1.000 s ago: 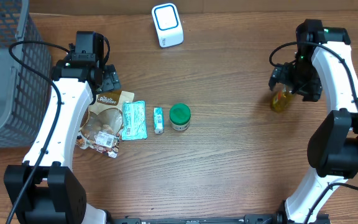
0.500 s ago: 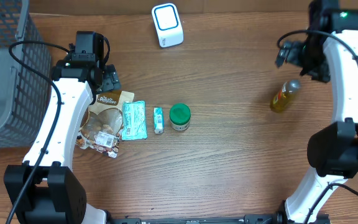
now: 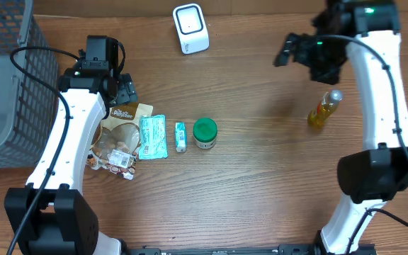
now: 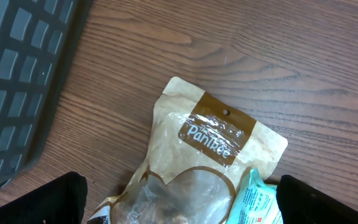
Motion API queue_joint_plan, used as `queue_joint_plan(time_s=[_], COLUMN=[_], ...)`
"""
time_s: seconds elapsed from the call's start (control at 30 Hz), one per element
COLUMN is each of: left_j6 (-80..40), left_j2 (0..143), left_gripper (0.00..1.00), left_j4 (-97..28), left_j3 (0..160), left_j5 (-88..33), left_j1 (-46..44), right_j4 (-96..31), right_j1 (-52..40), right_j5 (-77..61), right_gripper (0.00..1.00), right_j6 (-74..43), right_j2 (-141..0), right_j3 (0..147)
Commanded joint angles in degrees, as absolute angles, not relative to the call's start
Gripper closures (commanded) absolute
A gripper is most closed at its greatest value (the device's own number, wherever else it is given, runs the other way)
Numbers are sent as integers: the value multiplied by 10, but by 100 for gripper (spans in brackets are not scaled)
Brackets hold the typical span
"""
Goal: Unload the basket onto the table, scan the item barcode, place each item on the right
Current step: 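Release the oil bottle and raise the right gripper leftward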
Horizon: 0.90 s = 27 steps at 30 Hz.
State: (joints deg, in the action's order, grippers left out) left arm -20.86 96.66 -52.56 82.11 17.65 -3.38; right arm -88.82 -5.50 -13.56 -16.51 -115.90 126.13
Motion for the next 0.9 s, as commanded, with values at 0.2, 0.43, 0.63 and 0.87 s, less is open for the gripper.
queue_joint_plan(time_s=[0.2, 0.43, 0.63, 0.87], left_j6=[-208, -208, -208, -208], left_j2=[972, 972, 972, 972], left_gripper=[0, 0, 0, 0], left_j4=[-525, -524, -525, -525], left_j3=[823, 823, 823, 823], left_j5=[184, 184, 184, 184], left_j1=[-38, -38, -38, -38], right_j4=[-800, -799, -799, -799], right_j1=[-135, -140, -138, -138], right_j5=[-151, -151, -151, -151], right_gripper=[0, 0, 0, 0], right_j6=[-167, -167, -167, -167], right_j2=[-1151, -1151, -1151, -1151], right_j3=[1267, 1267, 1267, 1267])
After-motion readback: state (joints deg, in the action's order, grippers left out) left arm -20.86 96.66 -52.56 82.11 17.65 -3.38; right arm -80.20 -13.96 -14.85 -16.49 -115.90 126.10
